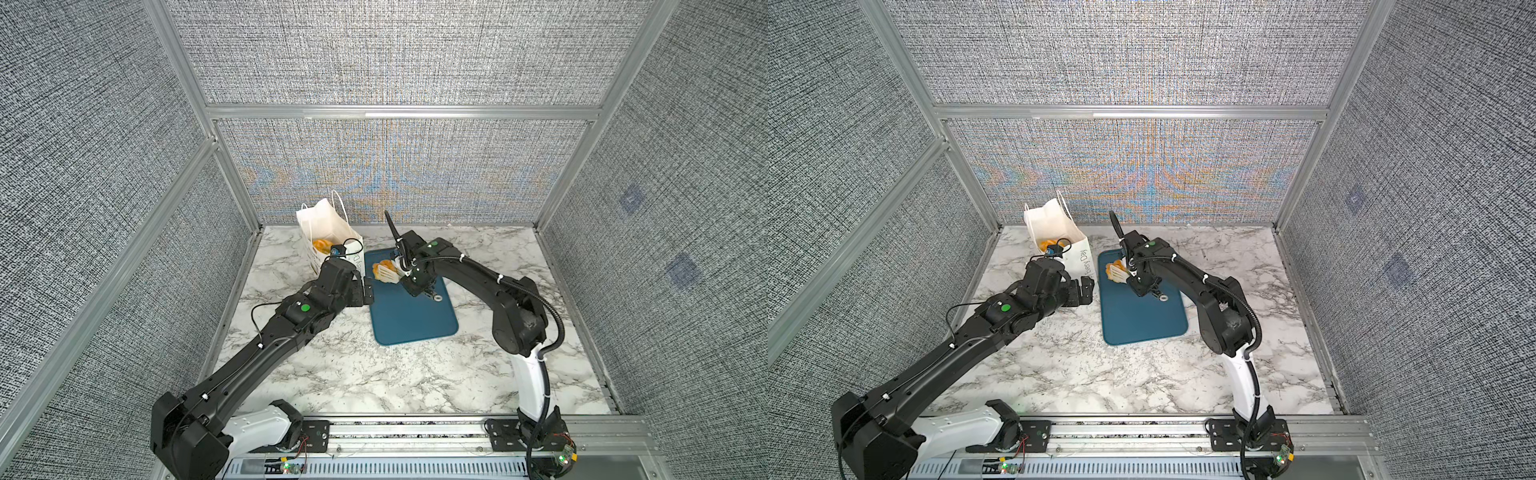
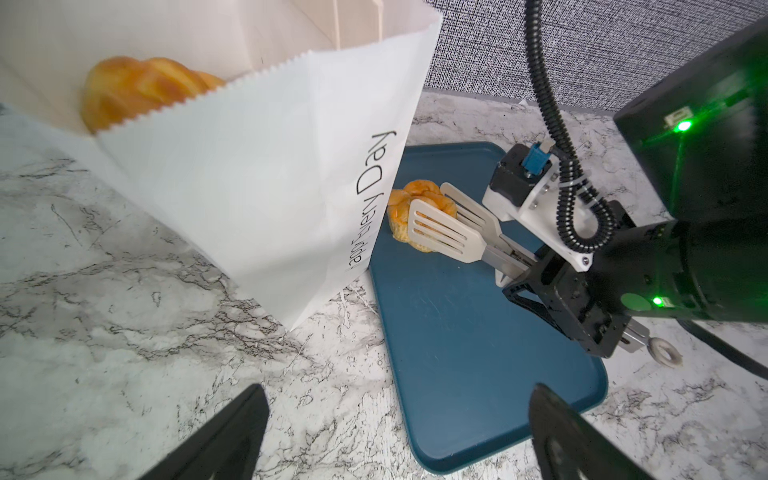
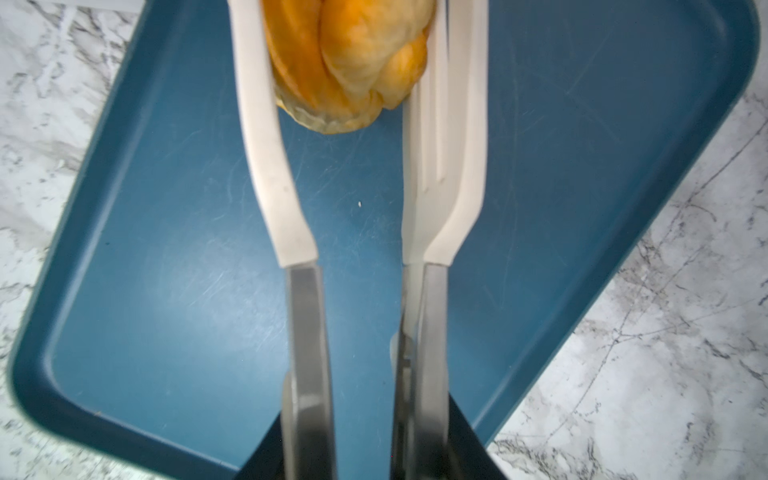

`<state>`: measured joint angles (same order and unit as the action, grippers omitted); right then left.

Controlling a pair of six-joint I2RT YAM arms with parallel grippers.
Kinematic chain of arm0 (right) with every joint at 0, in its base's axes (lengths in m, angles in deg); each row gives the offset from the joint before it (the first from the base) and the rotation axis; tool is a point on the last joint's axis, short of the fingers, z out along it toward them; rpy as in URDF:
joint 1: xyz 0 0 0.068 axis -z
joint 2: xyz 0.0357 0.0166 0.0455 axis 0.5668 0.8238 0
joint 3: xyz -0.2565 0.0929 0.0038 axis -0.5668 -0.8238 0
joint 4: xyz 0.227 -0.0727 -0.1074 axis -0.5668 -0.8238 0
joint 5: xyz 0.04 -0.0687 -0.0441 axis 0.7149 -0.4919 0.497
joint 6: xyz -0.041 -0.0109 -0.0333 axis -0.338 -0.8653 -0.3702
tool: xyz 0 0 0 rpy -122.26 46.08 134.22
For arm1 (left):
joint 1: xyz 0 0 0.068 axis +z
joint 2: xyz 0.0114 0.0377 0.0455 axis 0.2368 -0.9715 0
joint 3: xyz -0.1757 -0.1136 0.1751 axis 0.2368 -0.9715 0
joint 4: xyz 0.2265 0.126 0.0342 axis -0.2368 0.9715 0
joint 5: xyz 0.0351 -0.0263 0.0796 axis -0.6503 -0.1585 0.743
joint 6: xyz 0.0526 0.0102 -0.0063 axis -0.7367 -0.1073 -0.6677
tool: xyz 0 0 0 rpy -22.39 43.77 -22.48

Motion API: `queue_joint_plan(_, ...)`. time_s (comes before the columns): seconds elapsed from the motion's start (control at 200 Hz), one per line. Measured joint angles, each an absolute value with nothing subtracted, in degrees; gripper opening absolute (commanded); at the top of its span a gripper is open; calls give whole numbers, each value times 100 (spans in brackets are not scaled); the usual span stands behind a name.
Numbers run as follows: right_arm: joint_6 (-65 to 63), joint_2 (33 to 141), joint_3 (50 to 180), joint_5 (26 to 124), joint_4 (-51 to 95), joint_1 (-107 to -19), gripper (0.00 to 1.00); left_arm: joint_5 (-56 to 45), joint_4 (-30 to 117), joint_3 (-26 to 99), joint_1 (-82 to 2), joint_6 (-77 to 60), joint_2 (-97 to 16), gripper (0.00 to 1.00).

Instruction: Place the fake bread into the paper bag

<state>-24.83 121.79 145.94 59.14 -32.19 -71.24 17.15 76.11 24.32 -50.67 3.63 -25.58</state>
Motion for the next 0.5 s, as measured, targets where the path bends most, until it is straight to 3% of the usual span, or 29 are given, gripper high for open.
queue_joint_plan(0.5, -2339, 11532, 14497, 6192, -3243, -7084, 39, 1586, 7996, 3057, -5067, 51, -2628, 99)
